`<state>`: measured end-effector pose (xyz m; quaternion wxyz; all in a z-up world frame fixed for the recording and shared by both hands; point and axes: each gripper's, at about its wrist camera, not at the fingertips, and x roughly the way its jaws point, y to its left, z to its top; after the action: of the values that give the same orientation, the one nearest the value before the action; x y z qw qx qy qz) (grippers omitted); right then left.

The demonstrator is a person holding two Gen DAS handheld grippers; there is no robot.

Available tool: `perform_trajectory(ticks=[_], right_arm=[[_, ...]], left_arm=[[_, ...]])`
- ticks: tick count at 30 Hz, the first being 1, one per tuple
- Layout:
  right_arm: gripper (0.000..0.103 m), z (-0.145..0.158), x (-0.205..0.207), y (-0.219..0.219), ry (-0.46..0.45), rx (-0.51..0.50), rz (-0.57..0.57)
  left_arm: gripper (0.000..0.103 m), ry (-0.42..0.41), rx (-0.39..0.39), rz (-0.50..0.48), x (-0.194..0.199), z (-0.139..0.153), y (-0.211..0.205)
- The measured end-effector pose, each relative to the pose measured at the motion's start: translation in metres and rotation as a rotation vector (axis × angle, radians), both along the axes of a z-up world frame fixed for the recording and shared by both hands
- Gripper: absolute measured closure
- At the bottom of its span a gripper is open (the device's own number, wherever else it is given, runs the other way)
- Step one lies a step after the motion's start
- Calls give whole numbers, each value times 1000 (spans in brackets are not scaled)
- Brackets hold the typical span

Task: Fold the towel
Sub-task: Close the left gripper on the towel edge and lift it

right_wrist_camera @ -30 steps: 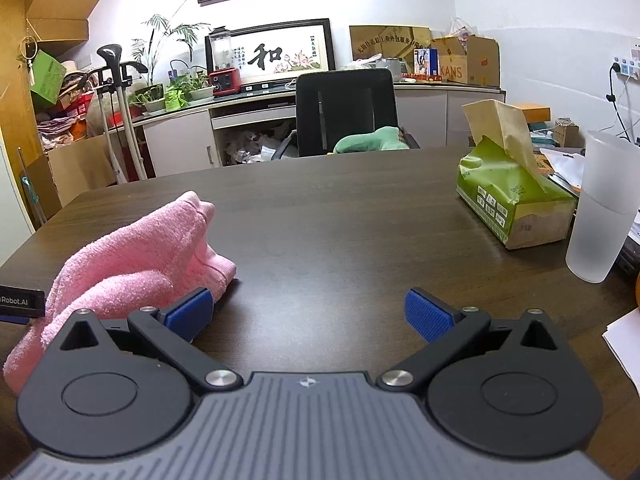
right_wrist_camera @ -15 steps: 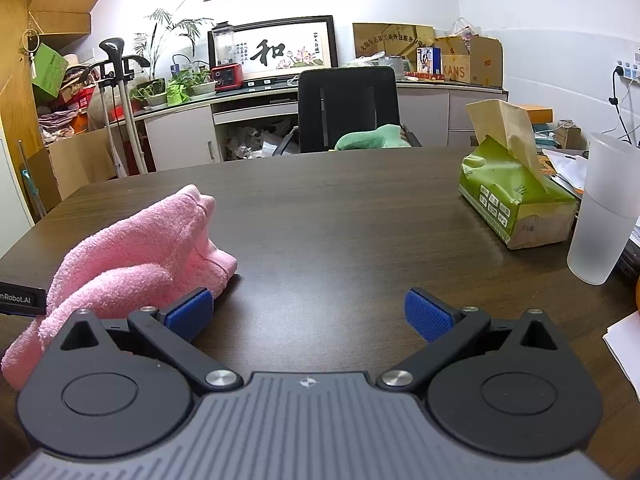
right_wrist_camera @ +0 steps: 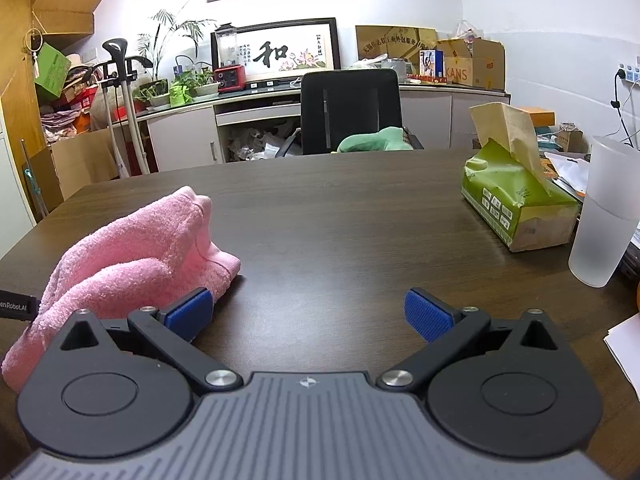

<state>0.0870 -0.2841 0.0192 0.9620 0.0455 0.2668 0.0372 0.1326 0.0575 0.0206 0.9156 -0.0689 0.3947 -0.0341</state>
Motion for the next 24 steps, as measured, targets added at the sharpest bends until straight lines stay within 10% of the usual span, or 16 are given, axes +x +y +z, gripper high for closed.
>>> perform_trajectory(ticks=[24], right_arm=[[0,1,-1,5,-8,196,281]], left_arm=[[96,-292,71,27,-54,43,48]])
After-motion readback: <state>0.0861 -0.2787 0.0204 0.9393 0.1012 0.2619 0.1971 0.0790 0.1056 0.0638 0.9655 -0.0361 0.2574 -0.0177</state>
